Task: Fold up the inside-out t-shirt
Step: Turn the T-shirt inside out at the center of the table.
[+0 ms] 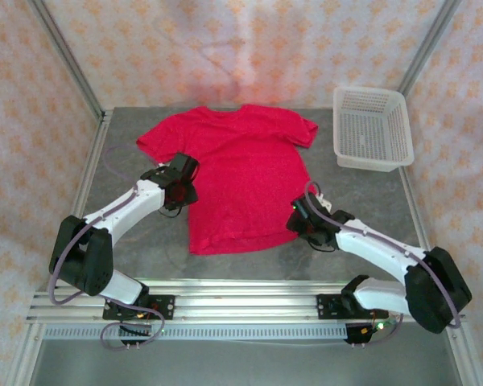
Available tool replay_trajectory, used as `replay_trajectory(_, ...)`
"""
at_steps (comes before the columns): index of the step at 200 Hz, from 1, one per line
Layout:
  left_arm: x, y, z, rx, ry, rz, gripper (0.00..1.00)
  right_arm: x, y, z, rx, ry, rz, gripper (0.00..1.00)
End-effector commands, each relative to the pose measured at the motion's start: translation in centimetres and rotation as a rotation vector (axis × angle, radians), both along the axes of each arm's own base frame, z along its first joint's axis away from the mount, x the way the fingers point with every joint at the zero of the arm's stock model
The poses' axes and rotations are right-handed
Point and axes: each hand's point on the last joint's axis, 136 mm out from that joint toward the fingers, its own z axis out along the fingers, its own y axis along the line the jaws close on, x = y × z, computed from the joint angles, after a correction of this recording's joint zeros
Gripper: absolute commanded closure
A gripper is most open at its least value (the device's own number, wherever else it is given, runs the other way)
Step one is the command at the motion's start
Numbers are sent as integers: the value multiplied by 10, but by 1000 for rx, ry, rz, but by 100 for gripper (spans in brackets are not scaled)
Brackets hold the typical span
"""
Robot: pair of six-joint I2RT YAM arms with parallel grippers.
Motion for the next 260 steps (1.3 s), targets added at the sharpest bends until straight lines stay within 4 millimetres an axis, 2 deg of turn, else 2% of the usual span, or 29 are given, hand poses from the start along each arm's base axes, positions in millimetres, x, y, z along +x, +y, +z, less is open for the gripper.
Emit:
replay_trajectory(1,0,-2,5,12,3,-12,54,12,8,10,125,-52,-112,40)
replay_trajectory(41,-1,-2,3,10,7,-10,54,13,9,-3,177,-42,-185,42)
replay_trajectory(63,-2,-1,4,16,5,-11,54,16,11,-2,196,-46,-198,42)
replay_trajectory(70,-2,0,5,17,3,-10,54,16,11,-9,188,-30,-200,42)
replay_trajectory(171,-2,1,5,24,5,-11,55,28,7,-22,156,-23,-232,43)
replay_trajectory(251,0,0,5,25,4,-12,56,33,4,-21,124,-29,-227,72)
replay_trajectory(260,0,0,6,26,5,-13,56,34,4,-22,120,-31,-227,78)
